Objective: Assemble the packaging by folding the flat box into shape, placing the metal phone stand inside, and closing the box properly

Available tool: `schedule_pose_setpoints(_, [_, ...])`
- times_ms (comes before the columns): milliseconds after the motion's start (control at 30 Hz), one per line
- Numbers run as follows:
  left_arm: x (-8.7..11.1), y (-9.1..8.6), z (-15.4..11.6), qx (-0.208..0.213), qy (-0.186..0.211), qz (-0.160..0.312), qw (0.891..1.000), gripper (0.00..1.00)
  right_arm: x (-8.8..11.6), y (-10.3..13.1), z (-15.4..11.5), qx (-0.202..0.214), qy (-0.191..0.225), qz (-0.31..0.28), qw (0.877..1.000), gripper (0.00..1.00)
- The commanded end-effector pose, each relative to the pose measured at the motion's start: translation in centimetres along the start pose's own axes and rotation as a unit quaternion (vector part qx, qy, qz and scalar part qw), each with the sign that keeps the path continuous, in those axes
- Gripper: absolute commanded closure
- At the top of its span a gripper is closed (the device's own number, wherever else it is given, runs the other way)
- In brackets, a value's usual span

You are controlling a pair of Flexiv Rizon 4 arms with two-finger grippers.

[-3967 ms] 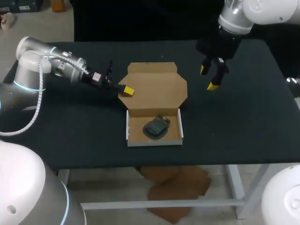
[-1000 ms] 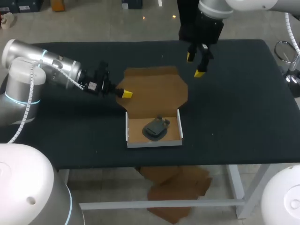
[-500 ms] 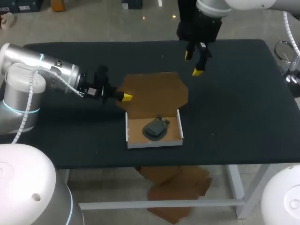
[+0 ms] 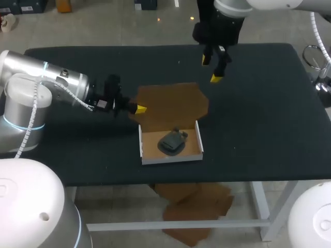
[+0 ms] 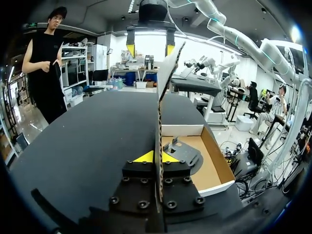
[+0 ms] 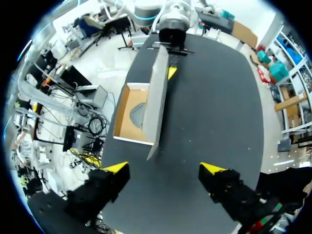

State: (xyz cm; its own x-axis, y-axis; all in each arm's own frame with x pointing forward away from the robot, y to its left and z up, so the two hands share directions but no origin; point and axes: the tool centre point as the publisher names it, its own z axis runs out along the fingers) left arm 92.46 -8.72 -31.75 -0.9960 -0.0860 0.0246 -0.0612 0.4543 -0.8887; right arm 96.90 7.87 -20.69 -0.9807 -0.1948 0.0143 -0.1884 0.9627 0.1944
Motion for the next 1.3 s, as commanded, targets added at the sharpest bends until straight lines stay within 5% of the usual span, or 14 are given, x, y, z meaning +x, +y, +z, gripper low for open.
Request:
schedule_pose_setpoints(33, [0.4, 0.1, 0.0, -0.001, -0.002, 0.004, 1.000, 1.00, 0.0, 0.3, -0.3, 0.004, 0.002, 0.000, 1.000, 0.00])
schedule_pose_setpoints(733, [0.5, 0.0, 0.0, -0.002, -0.002, 0.011, 1.000, 1.00, -2.4, 4.3, -2.2, 0.029, -0.022, -0.023, 0.999, 0.00])
schedule_pose_setpoints(833, [0.5, 0.0, 0.0, -0.002, -0.002, 0.011, 1.000, 1.00, -2.9, 5.3, -2.1, 0.039, -0.027, -0.025, 0.999, 0.32])
schedule_pose_setpoints(867, [0.5, 0.0, 0.0, -0.002, -0.002, 0.011, 1.000, 1.00, -3.1, 5.7, -2.1, 0.044, -0.028, -0.026, 0.998, 0.51])
schedule_pose_setpoints(933, [0.5, 0.0, 0.0, -0.002, -0.002, 0.011, 1.000, 1.00, -3.3, 6.4, -1.8, 0.054, -0.030, -0.023, 0.998, 0.60])
schedule_pose_setpoints(1300, [0.5, 0.0, 0.0, -0.002, -0.002, 0.011, 1.000, 1.00, -3.7, 9.4, 1.1, 0.092, -0.020, -0.014, 0.995, 0.56])
